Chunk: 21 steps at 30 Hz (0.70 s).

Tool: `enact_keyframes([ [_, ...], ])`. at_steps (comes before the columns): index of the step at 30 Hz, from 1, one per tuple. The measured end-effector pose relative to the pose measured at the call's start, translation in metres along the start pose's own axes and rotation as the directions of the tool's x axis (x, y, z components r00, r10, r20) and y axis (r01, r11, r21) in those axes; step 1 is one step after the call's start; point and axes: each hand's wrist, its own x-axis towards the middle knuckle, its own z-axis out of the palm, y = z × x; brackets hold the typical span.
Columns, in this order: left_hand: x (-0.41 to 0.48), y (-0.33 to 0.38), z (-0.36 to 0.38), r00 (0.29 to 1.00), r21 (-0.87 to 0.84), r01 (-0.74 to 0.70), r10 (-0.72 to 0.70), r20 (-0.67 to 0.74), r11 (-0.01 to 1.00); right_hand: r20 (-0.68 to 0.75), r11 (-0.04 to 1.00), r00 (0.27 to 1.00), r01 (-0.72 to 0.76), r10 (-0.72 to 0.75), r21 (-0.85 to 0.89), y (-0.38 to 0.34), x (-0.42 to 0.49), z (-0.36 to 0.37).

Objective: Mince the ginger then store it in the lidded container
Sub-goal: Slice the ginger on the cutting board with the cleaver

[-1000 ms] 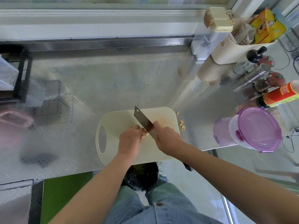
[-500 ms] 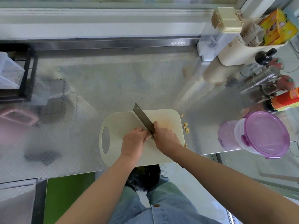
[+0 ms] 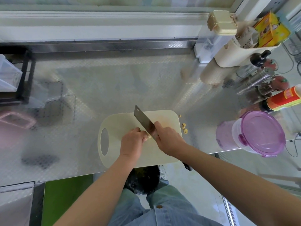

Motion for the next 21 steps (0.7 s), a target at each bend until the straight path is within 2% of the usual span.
enact_keyframes([
  [8, 0.000, -0.001, 0.000, 1.000, -0.021, 0.007, -0.006, 0.014, 1.000, 0.003, 0.998, 1.000, -0.015, 0.015, -0.055, -0.003, -0.009, -0.002],
  [21, 0.001, 0.000, -0.002, 0.999, 0.019, -0.038, 0.038, 0.028, 0.999, 0.014, 0.999, 0.999, -0.030, 0.030, -0.032, -0.007, 0.000, 0.007],
])
